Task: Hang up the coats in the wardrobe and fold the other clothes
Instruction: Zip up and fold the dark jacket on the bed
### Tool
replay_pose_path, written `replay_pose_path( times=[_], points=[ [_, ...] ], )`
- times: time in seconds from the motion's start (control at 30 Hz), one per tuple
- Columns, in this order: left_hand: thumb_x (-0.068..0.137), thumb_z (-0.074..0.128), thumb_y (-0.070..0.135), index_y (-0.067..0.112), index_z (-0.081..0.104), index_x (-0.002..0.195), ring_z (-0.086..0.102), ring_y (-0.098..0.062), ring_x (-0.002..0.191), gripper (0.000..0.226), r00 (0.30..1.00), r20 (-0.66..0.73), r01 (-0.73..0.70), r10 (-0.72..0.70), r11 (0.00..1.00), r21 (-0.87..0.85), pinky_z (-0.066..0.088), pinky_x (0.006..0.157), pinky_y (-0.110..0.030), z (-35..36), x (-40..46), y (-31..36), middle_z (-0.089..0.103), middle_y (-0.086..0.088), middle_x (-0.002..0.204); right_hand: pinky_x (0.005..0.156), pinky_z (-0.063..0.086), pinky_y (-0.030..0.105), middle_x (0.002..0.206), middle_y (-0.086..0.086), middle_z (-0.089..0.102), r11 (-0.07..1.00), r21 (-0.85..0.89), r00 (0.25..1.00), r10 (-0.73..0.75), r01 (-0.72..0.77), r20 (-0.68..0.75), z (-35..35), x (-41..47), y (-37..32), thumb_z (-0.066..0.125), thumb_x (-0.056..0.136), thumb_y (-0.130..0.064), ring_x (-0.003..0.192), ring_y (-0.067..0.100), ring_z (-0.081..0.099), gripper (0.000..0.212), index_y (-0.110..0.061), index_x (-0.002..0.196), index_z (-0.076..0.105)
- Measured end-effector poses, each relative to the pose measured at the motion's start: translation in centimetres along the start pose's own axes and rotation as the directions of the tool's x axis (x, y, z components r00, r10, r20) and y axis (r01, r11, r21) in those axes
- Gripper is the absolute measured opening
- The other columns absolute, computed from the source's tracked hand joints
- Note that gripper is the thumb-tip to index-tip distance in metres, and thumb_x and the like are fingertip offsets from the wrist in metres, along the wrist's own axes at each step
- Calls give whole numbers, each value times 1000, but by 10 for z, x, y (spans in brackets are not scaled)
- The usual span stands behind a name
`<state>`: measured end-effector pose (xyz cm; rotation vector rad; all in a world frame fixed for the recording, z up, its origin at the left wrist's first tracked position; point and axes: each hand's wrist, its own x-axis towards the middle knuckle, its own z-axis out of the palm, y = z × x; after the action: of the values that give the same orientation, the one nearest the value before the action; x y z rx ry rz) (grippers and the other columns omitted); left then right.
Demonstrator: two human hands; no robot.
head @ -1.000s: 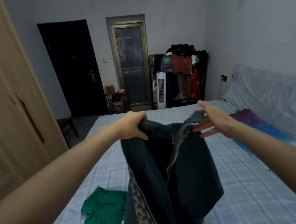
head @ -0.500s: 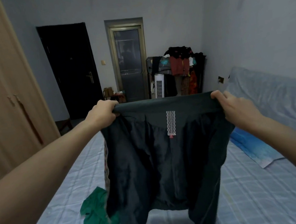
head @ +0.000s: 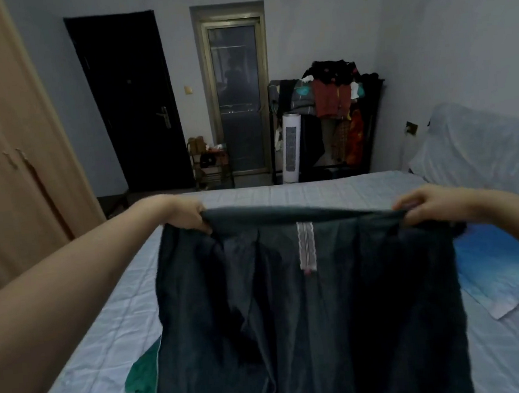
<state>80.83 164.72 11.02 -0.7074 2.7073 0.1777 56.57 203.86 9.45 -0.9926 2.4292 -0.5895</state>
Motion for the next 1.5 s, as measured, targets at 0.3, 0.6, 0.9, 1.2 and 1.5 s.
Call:
replay_pose_path(
  times=[0.3,0.6,0.9,1.2,1.5],
  points=[
    [81,71,53,7,60,126,66,-26,102,65,821,506,301,-266,953,12,54,64,-28,99,229,-25,65,-10,123,68,56,34,107,16,71,873,183,761,271,-453,589,47,217,106,78,65,-2,94,29,70,55,-9,116,61],
    [89,48,61,16,55,129,53,-29,116,61,894,250,389,-372,921,-17,44,89,-36,247,477,-42,53,-8,131,87,48,36,118,10,56,794,-456,901,432,-401,-41,204,448,217,38,97,-42,107,28,55,26,-24,100,56],
    [99,46,8,-4,57,78,62,-23,41,27,699,586,714,-411,461,-527,56,43,-31,350,675,-54,64,-17,54,75,55,45,106,23,62,548,632,721,693,-548,23,298,630,272,48,93,-7,86,33,61,25,-6,118,54],
    [88,71,25,22,-4,156,52,-18,125,101,948,-117,60,-296,527,-848,35,99,-19,419,694,-59,55,-4,135,112,26,35,156,12,27,915,215,913,377,-341,-156,370,664,291,72,86,-20,138,34,36,109,-25,153,-15],
    [98,41,33,19,45,142,30,-5,139,46,949,-296,-136,-104,713,-688,17,117,-17,480,479,-93,34,7,151,110,30,39,135,17,44,984,48,874,-128,170,-468,435,494,148,49,84,-5,124,32,40,53,-3,137,41]
  ],
)
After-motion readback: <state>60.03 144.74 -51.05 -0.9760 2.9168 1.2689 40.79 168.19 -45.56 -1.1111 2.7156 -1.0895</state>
